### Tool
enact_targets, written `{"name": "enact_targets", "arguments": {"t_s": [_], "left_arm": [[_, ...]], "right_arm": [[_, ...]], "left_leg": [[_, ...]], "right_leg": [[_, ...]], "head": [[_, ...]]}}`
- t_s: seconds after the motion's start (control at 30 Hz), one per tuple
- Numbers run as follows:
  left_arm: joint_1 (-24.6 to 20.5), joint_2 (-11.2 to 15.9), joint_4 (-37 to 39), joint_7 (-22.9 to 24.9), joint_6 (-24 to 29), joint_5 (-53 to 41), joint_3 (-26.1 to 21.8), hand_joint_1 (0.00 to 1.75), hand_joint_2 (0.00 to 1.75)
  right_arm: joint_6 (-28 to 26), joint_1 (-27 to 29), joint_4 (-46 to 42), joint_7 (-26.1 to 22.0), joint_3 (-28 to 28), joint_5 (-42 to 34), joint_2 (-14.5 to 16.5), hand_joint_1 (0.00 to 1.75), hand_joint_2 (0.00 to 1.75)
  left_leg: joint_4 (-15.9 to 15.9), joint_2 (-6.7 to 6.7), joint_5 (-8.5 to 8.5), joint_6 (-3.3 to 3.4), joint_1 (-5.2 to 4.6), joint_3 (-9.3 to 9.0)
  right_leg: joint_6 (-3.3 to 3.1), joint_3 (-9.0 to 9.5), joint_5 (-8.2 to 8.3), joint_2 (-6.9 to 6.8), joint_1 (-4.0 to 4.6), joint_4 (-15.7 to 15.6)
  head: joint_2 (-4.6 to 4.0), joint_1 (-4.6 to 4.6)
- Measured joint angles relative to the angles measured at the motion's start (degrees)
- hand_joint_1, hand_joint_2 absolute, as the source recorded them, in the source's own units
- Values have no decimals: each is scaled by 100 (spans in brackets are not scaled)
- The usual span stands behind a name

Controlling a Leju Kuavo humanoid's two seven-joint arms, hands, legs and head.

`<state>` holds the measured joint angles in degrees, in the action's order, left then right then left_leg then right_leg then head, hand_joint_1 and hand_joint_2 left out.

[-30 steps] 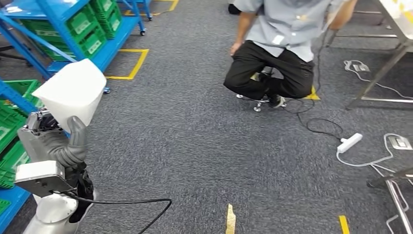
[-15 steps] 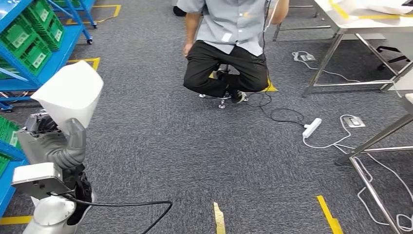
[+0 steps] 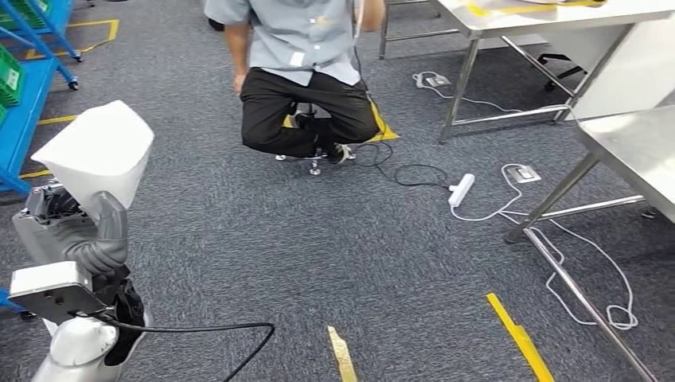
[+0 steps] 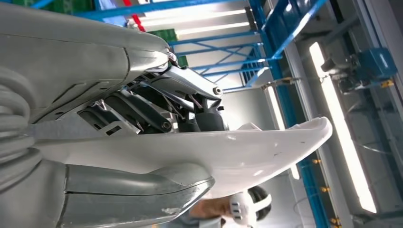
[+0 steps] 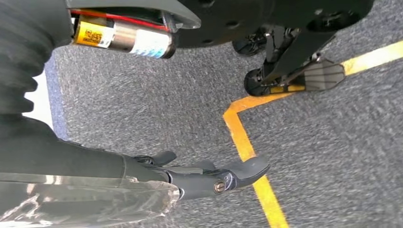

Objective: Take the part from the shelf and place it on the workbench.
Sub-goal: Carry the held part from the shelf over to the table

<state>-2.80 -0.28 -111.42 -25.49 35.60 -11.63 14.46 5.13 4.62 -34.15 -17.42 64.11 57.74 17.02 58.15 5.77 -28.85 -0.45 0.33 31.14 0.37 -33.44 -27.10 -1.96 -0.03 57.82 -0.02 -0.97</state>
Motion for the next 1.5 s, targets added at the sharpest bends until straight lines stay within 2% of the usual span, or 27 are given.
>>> {"name": "enact_targets", "arguments": {"t_s": [0.03, 0.1, 0.17, 0.2, 0.23, 0.27, 0.33, 0.4, 0.5, 0.57, 0.63, 0.7, 0.73, 0.77, 0.8, 0.87, 0.93, 1.03, 1.1, 1.17, 1.2, 1.23, 1.27, 1.33, 1.4, 1.47, 1.5], "left_arm": [[-1, 1, -1, -2, 0, -2, -4, 175, 175], [9, 7, -1, -7, -1, -7, -15, 175, 175], [30, 13, -1, -9, -2, -7, -22, 175, 175], [37, 13, -1, -9, -2, -7, -23, 175, 175], [42, 13, -1, -9, -2, -6, -23, 175, 175], [43, 14, -1, -9, -2, -7, -25, 175, 175], [43, 15, -1, -9, -2, -8, -28, 175, 175], [46, 15, -2, -10, -2, -17, -31, 175, 175], [49, 14, -3, -15, -1, -40, -31, 175, 175], [46, 4, -6, -16, -1, -44, -32, 175, 175], [54, -2, -11, -17, 0, -45, -36, 175, 175], [66, -2, -14, -17, 0, -45, -40, 175, 175], [68, -2, -14, -17, 0, -45, -41, 175, 175], [69, -2, -14, -17, 0, -45, -41, 175, 175], [70, -3, -14, -17, 0, -44, -41, 175, 175], [70, -3, -14, -17, 0, -44, -41, 175, 175], [71, -3, -14, -17, 3, -45, -46, 175, 175], [68, -4, -15, -17, 7, -48, -52, 175, 175], [66, -3, -17, -25, 9, -52, -56, 175, 175], [81, -2, -19, -33, 13, -54, -62, 175, 175], [95, -2, -19, -33, 14, -53, -64, 175, 175], [109, -2, -19, -33, 15, -52, -66, 175, 175], [117, -2, -19, -33, 16, -50, -67, 175, 175], [121, -2, -21, -34, 28, -27, -72, 175, 175], [118, -5, -33, -47, 40, 44, -87, 175, 175], [118, -16, -51, -66, 43, 160, -104, 175, 175], [118, -25, -59, -76, 39, 208, -109, 175, 175]], "right_arm": [[-3, 3, -1, 1, -4, -3, 1, 0, 175], [-9, 5, -1, 4, -25, -13, 1, 0, 175], [-12, 9, -1, 8, -40, -22, 1, 0, 175], [-13, 11, -1, 11, -42, -28, 1, 0, 175], [-14, 14, -1, 15, -42, -38, 1, 0, 175], [-15, 18, -1, 20, -45, -50, 1, 0, 175], [-16, 25, -1, 31, -61, -73, 2, 0, 175], [-17, 36, -3, 39, -81, -89, 3, 0, 175], [-15, 73, -9, 50, -86, -108, 2, 0, 175], [-15, 89, -16, 54, -86, -113, -2, 0, 175], [-13, 93, -26, 55, -98, -116, -3, 0, 175], [-10, 92, -30, 56, -116, -118, -3, 0, 175], [-7, 93, -30, 58, -123, -119, -3, 0, 175], [-4, 94, -30, 62, -127, -122, -3, 0, 175], [1, 96, -33, 66, -131, -126, -4, 0, 175], [11, 97, -43, 70, -142, -133, -4, 0, 175], [21, 100, -52, 75, -158, -140, -3, 0, 175], [28, 120, -57, 91, -167, -152, -1, 0, 175], [29, 124, -66, 98, -171, -160, 4, 0, 175], [33, 123, -75, 102, -178, -164, 8, 0, 175], [36, 124, -78, 103, -179, -165, 8, 0, 175], [38, 125, -78, 104, -180, -165, 8, 0, 175], [38, 127, -78, 104, -179, -165, 8, 0, 175], [39, 128, -78, 105, -179, -165, 8, 0, 175], [43, 123, -78, 105, -180, -165, 7, 0, 175], [46, 129, -78, 108, -176, -164, 6, 0, 175], [48, 136, -78, 110, -172, -162, 6, 0, 175]], "left_leg": [[128, -119, -103, -29, 14, 45], [746, -424, -458, -63, 32, 315], [1442, -530, -725, -68, 32, 658], [1568, -542, -703, -62, 31, 734], [1475, -560, -562, -49, 30, 709], [1189, -606, -342, -28, 31, 590], [448, -860, 43, 22, 45, 269], [64, -1039, 125, 50, 47, 110], [-22, -916, 121, 105, 33, 85], [-75, -798, 150, 156, 51, 64], [-90, -652, 150, 189, 42, 56], [-88, -486, 139, 204, 27, 56], [-87, -404, 133, 203, 24, 55], [-86, -328, 125, 199, 23, 50], [-85, -258, 114, 189, 22, 39], [-80, -138, 80, 150, 7, 5], [-70, -36, 50, 98, -21, -20], [-47, 65, 10, 16, -12, -41], [208, -153, -184, -41, 16, 41], [871, -441, -529, -71, 30, 343], [1226, -497, -660, -77, 30, 525], [1450, -519, -694, -78, 29, 654], [1490, -532, -618, -74, 29, 699], [1005, -602, -213, -50, 34, 513], [345, -836, 84, -19, 56, 238], [71, -979, 112, 19, 59, 136], [35, -943, 109, 47, 54, 128]], "right_leg": [[-37, 9, 19, 60, -10, -20], [-85, 18, 38, 188, -18, -36], [-109, 18, 40, 337, -6, -33], [-114, 20, 41, 416, -1, -31], [-114, 23, 43, 502, 2, -26], [-112, 30, 44, 588, 2, -22], [-89, 26, 43, 740, 4, -1], [-26, -22, 54, 863, -6, 17], [84, -106, 81, 993, -37, 2], [117, -199, -15, 759, -19, 137], [150, -462, -329, 395, -13, 693], [190, -815, -638, 256, -34, 1426], [204, -898, -666, 240, -45, 1604], [212, -864, -585, 225, -51, 1554], [213, -710, -420, 187, -56, 1280], [189, -239, -106, -42, -33, 469], [132, 20, -11, -197, 3, 23], [36, 11, -2, -46, 18, -14], [-27, 30, 26, 80, -9, -43], [-62, 41, 36, 208, -25, -50], [-70, 41, 37, 284, -23, -49], [-73, 43, 38, 366, -20, -46], [-73, 46, 38, 451, -18, -42], [-69, 58, 36, 620, -19, -26], [-38, 44, 29, 765, -12, 6], [30, -13, 39, 878, -19, 23], [72, -61, 50, 935, -31, 19]], "head": [[0, 12], [0, 45], [0, 56], [0, 56], [0, 56], [0, 57], [0, 56], [0, 53], [0, 56], [0, 38], [0, 14], [0, 4], [0, 3], [0, 2], [0, 2], [0, 1], [0, 10], [0, 12], [0, 38], [0, 71], [0, 76], [0, 77], [0, 75], [0, 77], [0, 75], [0, 74], [0, 73]]}}
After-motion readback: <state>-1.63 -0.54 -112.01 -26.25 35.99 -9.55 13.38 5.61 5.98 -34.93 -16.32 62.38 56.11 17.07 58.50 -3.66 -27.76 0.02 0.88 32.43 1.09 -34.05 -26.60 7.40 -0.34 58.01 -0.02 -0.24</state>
